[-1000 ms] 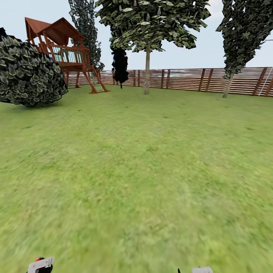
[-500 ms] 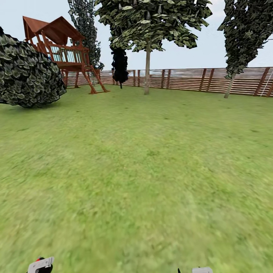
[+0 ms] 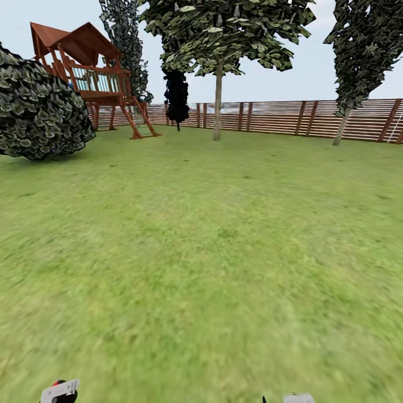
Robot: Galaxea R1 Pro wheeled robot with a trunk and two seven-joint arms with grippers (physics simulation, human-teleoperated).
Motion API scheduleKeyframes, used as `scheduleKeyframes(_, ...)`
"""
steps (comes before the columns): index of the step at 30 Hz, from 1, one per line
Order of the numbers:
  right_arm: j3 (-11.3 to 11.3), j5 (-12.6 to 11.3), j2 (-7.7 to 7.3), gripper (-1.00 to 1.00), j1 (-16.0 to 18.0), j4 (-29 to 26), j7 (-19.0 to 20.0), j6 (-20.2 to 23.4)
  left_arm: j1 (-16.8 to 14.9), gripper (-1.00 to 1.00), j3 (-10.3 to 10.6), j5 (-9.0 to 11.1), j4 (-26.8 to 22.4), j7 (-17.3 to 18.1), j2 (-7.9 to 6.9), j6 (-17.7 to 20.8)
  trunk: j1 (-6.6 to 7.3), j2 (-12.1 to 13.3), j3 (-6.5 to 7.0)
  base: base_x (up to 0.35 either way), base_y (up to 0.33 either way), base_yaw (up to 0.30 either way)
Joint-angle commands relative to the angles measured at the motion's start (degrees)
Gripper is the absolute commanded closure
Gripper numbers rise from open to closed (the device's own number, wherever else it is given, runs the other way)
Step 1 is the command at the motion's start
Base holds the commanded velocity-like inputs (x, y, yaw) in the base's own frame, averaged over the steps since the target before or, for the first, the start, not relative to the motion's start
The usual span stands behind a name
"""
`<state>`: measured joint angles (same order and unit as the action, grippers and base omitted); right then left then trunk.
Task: In the garden, pick up the pesticide atomizer on the floor and spray pesticide onto both trees until each tree trunk is fully covered.
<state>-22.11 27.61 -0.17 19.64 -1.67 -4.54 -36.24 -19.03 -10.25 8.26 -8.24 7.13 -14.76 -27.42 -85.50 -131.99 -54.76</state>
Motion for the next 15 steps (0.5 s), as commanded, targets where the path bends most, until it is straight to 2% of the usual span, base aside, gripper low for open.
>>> scheduleKeyframes(1, -0.1, 0.6, -0.01, -1.00, 0.0, 0.1, -0.5, -0.1, 0.0, 1.00, -0.2, 0.6, 0.1, 0.6, 0.00, -0.1, -0.02, 0.0, -0.05, 0.338, 0.000, 0.000)
scheduleKeyframes(15, -0.1, 0.6, -0.01, -1.00, 0.0, 0.1, -0.5, -0.1, 0.0, 1.00, -0.2, 0.6, 0.1, 0.6, 0.00, -0.1, -0.02, 0.0, -0.05, 0.338, 0.000, 0.000)
